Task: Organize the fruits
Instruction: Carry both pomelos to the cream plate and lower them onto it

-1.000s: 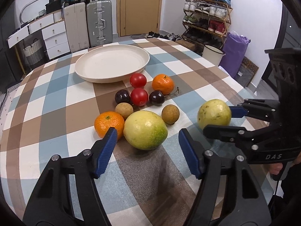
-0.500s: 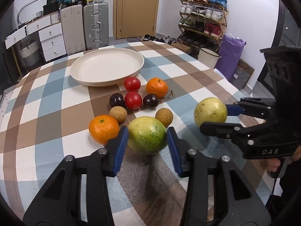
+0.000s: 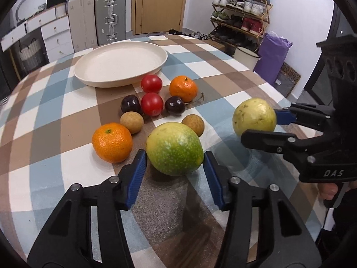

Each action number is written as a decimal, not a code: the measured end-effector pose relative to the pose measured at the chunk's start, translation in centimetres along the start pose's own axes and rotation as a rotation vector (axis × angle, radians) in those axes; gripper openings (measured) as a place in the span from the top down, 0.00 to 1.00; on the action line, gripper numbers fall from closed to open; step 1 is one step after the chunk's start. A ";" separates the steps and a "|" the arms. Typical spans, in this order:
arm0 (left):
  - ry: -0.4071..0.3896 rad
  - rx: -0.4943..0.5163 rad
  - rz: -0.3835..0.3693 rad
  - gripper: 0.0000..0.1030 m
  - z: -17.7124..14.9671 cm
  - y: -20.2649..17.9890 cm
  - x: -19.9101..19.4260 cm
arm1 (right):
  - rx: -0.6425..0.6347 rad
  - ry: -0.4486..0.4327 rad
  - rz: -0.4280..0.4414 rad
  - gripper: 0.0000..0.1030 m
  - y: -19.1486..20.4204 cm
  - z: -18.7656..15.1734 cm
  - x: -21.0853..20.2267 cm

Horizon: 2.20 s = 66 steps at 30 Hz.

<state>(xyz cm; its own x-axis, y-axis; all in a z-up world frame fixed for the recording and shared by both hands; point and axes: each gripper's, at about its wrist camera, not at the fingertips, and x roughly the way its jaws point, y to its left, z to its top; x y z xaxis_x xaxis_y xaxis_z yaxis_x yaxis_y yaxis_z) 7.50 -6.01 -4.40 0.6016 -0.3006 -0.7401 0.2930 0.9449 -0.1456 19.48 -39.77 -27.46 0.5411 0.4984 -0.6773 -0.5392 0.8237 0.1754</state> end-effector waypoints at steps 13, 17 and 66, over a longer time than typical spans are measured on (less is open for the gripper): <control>-0.064 -0.010 -0.034 0.54 0.3 0.2 -1.7 | -0.017 -0.020 -0.002 0.51 -0.1 1.0 -0.6; -0.070 -0.010 -0.040 0.54 0.3 0.1 -2.0 | -0.017 -0.029 0.000 0.51 0.1 1.3 -0.7; -0.238 -0.160 0.152 0.60 11.2 10.4 1.3 | 0.054 -0.091 0.023 0.51 -2.6 14.1 7.7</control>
<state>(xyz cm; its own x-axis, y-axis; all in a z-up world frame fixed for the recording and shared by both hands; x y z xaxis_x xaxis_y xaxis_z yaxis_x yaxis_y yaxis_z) 19.69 1.99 0.50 0.7922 -0.1582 -0.5893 0.0772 0.9840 -0.1603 34.13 -34.22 -23.06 0.5868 0.5381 -0.6050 -0.5178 0.8238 0.2305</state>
